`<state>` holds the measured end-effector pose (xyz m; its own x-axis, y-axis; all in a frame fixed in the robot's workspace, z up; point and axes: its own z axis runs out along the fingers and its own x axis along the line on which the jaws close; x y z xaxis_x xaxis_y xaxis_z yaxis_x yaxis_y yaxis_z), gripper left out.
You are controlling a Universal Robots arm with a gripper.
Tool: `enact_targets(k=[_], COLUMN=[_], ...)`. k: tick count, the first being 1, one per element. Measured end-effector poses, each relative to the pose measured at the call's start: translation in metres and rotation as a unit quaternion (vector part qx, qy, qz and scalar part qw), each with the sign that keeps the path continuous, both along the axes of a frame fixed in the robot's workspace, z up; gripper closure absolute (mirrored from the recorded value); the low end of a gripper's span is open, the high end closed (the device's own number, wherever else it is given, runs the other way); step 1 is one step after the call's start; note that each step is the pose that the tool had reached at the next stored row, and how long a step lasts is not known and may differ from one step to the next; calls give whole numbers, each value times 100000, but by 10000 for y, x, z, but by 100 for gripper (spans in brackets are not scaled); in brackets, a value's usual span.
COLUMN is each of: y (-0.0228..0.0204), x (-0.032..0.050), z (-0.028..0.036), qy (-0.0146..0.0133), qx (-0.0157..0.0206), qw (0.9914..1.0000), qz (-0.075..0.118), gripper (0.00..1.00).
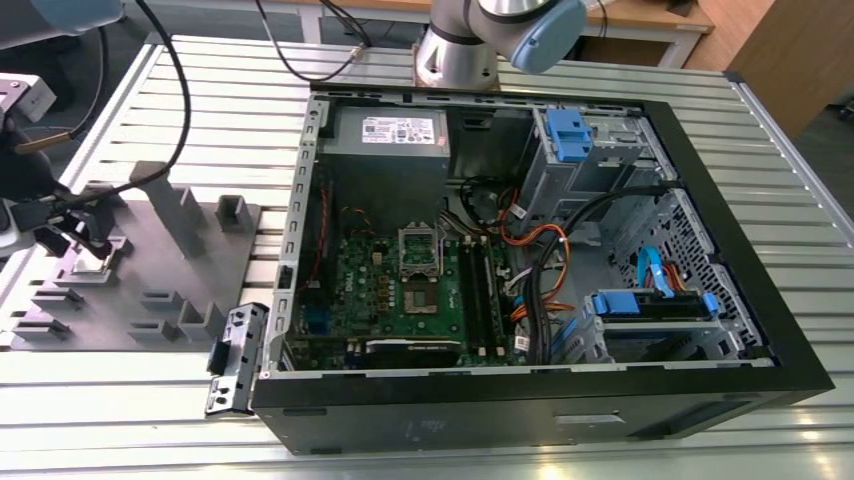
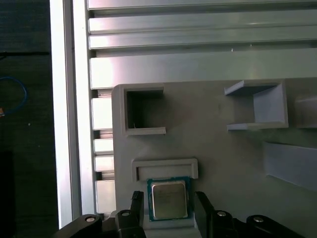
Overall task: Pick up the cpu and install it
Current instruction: 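Pick up the cpu and move it towards the insertion slot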
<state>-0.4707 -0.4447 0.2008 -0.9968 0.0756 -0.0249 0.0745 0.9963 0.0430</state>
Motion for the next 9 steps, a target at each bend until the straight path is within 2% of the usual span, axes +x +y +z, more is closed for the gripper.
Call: enact_targets(k=[3,9], y=[0,0], x=[0,0], z=[-26,-33], qy=[2,1], qx=[1,1], qw=[100000,100000], qz=[-3,-2], gripper=[47,47])
